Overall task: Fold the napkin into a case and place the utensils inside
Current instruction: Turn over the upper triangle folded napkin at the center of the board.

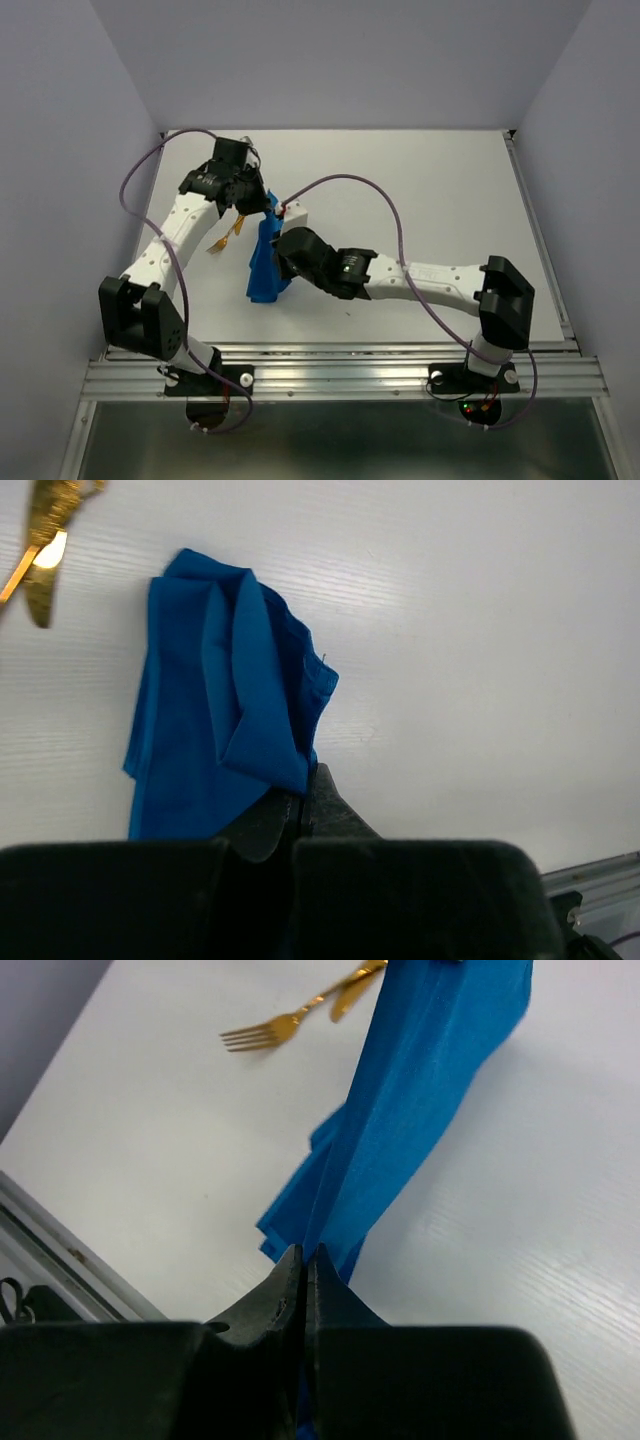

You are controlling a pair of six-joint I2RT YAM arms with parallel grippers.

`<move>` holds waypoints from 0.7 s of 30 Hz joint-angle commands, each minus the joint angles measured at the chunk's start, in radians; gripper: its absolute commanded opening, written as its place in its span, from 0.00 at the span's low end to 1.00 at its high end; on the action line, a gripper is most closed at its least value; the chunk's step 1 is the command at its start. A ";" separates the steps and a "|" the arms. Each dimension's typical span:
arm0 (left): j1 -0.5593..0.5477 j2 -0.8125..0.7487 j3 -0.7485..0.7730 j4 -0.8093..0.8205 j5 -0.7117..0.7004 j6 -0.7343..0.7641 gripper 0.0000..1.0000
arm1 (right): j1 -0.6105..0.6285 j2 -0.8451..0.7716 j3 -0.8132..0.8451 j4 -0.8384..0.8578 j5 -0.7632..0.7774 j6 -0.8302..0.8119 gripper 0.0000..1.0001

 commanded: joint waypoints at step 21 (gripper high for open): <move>0.359 -0.189 0.291 0.025 -0.278 0.144 0.00 | 0.205 0.269 0.502 -0.063 -0.403 -0.100 0.01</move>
